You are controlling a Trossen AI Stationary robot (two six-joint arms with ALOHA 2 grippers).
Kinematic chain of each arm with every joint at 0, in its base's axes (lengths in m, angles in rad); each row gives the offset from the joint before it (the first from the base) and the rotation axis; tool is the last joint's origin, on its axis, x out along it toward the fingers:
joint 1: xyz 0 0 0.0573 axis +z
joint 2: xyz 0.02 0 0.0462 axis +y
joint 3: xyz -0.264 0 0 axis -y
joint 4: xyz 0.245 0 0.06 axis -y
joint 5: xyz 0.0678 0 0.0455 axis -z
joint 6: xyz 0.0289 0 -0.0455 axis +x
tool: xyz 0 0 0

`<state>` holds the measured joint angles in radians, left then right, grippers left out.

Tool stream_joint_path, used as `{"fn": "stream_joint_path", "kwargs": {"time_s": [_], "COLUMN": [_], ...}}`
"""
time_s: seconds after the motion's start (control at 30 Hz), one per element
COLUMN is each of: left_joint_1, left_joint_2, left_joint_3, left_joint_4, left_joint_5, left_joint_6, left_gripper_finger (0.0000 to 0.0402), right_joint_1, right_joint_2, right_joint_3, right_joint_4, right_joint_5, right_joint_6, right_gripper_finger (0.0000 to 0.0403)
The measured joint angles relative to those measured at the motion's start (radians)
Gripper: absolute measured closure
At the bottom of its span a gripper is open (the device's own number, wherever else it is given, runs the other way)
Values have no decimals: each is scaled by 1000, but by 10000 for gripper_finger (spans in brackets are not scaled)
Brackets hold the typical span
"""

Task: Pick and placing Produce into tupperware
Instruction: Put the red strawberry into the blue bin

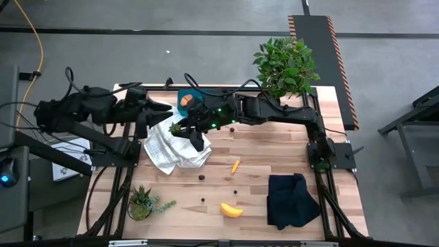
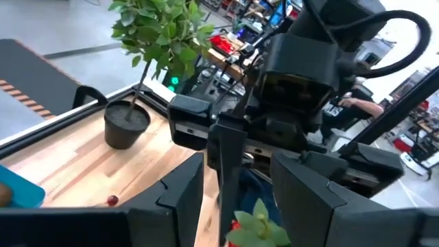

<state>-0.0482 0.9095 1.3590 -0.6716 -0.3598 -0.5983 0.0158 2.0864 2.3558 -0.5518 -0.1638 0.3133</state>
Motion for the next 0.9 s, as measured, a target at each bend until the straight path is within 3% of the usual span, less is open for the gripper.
{"fn": "stream_joint_path", "kwargs": {"time_s": [0.4,0.9], "left_joint_1": [124,154], "left_joint_2": [10,67], "left_joint_3": [0,1], "left_joint_4": [75,96], "left_joint_5": [214,265], "left_joint_6": [26,52], "left_gripper_finger": [245,245], "right_joint_1": [-11,-42], "right_joint_2": [-18,-40], "right_joint_3": [0,0], "right_joint_4": [18,17], "right_joint_5": [14,16], "right_joint_6": [-17,-38], "right_gripper_finger": [254,254]}}
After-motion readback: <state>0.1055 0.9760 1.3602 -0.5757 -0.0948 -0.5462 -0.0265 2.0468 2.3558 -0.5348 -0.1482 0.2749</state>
